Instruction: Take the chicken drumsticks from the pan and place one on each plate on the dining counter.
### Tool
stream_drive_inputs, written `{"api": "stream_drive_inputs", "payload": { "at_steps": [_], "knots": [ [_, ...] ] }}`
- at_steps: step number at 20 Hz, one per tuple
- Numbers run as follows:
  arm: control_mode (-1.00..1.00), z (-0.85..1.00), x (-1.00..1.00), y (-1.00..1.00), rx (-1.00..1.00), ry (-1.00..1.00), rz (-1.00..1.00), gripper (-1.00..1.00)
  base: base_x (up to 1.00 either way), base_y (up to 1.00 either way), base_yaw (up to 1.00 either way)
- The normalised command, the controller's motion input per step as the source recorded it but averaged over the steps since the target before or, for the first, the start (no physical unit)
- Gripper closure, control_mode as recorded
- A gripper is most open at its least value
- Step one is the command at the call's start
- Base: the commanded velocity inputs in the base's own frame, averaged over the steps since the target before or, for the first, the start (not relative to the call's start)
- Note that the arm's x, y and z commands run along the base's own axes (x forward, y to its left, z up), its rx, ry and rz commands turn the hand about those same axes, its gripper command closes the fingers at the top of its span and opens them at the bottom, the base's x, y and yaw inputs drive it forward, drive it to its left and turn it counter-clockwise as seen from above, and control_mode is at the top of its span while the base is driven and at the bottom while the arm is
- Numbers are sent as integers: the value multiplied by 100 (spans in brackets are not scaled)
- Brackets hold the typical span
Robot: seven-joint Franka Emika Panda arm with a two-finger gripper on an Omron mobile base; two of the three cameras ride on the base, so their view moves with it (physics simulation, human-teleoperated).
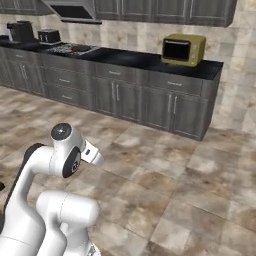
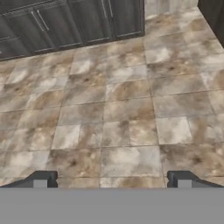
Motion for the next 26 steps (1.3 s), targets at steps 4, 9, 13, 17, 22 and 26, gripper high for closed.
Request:
{"api": "stream_drive_inputs", "payload": {
  "at_steps": [4,9,13,17,22,26],
  "knots": [
    [100,0,0,0,0,0,0,-100,100,0,27],
    [100,0,0,0,0,0,0,-100,100,0,27],
    [100,0,0,0,0,0,0,-100,100,-1,28],
    [100,0,0,0,0,0,0,-100,100,-2,27],
    [100,0,0,0,0,0,0,-100,100,-2,27],
    [100,0,0,0,0,0,0,-100,100,-1,21]
  ]
}}
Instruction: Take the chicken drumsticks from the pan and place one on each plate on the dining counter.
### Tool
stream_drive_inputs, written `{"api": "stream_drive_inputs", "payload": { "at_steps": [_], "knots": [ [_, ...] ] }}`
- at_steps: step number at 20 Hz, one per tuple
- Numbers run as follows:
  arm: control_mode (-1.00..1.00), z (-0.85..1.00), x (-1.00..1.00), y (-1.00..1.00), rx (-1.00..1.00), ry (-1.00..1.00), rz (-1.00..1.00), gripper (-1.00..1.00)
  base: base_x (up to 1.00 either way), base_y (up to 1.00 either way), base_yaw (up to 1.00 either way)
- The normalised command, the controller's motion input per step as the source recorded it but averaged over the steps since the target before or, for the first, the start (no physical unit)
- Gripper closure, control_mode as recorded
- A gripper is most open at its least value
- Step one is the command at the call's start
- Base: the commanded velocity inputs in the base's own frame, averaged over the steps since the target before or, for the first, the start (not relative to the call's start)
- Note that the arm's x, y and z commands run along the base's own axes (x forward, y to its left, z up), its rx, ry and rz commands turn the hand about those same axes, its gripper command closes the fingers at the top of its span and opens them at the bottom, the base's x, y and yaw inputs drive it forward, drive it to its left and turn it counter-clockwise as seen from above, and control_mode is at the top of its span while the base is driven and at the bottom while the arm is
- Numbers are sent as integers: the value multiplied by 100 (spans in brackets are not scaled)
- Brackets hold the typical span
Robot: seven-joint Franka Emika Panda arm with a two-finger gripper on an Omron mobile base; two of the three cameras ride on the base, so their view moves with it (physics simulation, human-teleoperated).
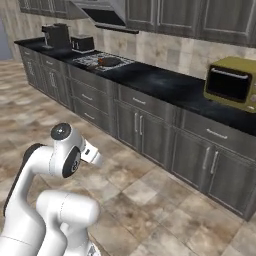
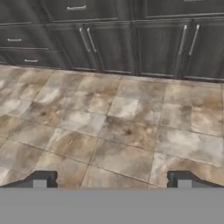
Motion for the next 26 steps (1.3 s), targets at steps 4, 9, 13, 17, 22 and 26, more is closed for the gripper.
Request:
{"api": "stream_drive_inputs", "payload": {
  "at_steps": [4,9,13,17,22,26],
  "knots": [
    [100,0,0,0,0,0,0,-100,100,0,25],
    [100,0,0,0,0,0,0,-100,100,0,22],
    [100,0,0,0,0,0,0,-100,100,18,0],
    [100,0,0,0,0,0,0,-100,98,47,-35],
    [100,0,0,0,0,0,0,-100,88,59,-39],
    [100,0,0,0,0,0,0,-100,75,78,-30]
  ]
}}
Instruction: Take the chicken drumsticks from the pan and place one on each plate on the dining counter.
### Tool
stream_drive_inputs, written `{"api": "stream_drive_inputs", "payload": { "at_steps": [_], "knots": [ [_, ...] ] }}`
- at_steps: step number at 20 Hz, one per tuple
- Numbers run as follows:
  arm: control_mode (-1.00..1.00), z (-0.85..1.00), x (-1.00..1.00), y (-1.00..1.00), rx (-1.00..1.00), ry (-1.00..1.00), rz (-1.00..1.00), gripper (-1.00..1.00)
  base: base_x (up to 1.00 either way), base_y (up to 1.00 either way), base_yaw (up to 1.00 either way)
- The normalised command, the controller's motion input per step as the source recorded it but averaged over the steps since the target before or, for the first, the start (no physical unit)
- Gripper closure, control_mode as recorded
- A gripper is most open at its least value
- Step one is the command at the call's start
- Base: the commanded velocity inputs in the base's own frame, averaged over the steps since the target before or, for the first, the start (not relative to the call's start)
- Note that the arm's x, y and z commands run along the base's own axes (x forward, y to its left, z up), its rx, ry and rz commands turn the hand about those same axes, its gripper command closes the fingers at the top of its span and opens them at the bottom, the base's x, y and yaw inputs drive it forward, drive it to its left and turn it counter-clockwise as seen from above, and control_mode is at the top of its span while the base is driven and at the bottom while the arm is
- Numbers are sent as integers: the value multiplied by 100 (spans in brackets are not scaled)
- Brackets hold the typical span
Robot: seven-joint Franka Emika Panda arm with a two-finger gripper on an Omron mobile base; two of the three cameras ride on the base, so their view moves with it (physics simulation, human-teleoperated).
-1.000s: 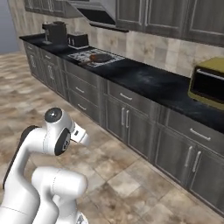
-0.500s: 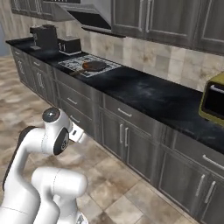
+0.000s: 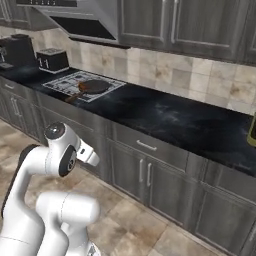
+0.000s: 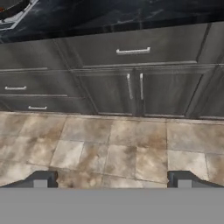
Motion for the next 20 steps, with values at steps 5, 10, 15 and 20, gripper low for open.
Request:
{"api": "stream_drive_inputs", "payload": {
  "at_steps": [5,10,15,20],
  "knots": [
    [100,0,0,0,0,0,0,-100,77,75,-32],
    [100,0,0,0,0,0,0,-100,90,66,-24],
    [100,0,0,0,0,0,0,-100,78,65,-19],
    [100,0,0,0,0,0,0,-100,74,63,-9]
  ]
}}
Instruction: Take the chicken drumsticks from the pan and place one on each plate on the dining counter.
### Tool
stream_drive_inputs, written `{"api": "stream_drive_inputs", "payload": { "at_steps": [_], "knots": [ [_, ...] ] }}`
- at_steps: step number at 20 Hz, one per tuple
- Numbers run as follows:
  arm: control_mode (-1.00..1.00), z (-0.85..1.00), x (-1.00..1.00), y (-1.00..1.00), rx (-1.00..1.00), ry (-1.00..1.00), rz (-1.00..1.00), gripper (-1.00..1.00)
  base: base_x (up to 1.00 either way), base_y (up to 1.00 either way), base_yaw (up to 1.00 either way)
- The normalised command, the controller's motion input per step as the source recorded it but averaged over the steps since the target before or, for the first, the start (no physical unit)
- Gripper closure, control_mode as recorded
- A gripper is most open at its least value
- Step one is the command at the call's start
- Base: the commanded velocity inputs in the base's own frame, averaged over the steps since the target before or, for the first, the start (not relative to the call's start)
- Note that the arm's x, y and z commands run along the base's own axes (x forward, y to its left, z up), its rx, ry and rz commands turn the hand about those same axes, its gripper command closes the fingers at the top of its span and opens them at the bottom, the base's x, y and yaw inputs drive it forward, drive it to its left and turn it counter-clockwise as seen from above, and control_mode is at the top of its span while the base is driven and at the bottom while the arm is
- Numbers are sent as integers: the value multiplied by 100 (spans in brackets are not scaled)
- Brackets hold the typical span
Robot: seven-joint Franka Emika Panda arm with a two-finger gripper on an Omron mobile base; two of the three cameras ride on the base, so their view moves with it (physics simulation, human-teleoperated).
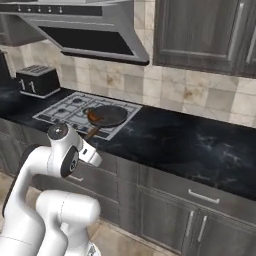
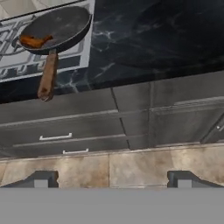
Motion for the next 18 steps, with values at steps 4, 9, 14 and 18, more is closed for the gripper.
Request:
{"api": "stream_drive_inputs", "payload": {
  "at_steps": [4,9,14,18],
  "knots": [
    [100,0,0,0,0,0,0,-100,50,76,-33],
    [100,0,0,0,0,0,0,-100,37,89,-34],
    [100,0,0,0,0,0,0,-100,54,80,-33],
    [100,0,0,0,0,0,0,-100,66,64,-38]
  ]
}}
